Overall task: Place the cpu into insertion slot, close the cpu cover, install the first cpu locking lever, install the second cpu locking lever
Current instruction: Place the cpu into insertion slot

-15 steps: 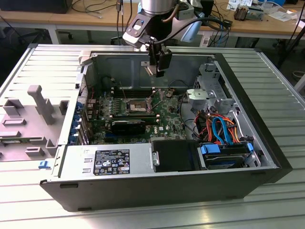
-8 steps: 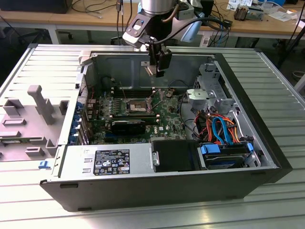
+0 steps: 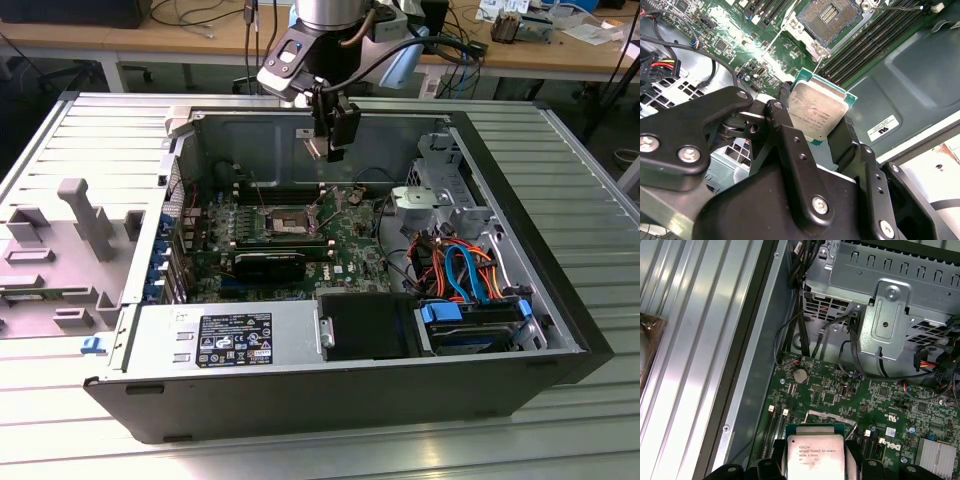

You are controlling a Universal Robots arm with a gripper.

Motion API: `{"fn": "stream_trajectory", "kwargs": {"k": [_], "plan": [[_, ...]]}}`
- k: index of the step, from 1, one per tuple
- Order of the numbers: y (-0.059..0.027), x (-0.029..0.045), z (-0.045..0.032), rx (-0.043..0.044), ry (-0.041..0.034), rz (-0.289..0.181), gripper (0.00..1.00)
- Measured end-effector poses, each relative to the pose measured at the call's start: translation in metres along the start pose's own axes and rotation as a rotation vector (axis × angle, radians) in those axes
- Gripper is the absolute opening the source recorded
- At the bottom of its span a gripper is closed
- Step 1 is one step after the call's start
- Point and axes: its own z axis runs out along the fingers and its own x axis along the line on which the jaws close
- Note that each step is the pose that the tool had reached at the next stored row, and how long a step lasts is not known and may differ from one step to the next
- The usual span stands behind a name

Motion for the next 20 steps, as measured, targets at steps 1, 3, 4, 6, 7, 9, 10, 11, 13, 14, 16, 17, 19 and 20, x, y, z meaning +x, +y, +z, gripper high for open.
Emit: {"fn": "stream_trajectory", "kwargs": {"k": [1,3,4,6,7,9,10,11,13,14,16,17,19,20], "plan": [[0.0000,0.0000,0.0000,0.0001,-0.0003,0.001,0.55],[0.0000,0.0000,0.0000,0.0001,-0.0006,0.004,0.55],[0.0000,0.0000,0.0001,0.0001,-0.0009,0.005,0.55],[0.0000,0.0000,0.0001,0.0002,-0.0017,0.007,0.55],[0.0000,0.0000,0.0001,0.0003,-0.0020,0.009,0.55],[0.0000,0.0000,0.0001,0.0003,-0.0024,0.012,0.55],[0.0000,0.0000,0.0002,0.0003,-0.0026,0.015,0.55],[0.0000,0.0000,0.0002,0.0003,-0.0027,0.016,0.55],[0.0000,0.0000,0.0003,0.0003,-0.0029,0.017,0.55],[0.0000,0.0000,0.0008,0.0003,-0.0032,0.019,0.55],[-0.0001,0.0000,0.0014,0.0003,-0.0034,0.021,0.55],[-0.0001,0.0000,0.0015,0.0003,-0.0034,0.022,0.55],[-0.0001,0.0000,0.0015,0.0003,-0.0034,0.022,0.55],[-0.0001,0.0000,0.0015,0.0003,-0.0035,0.022,0.55]]}}
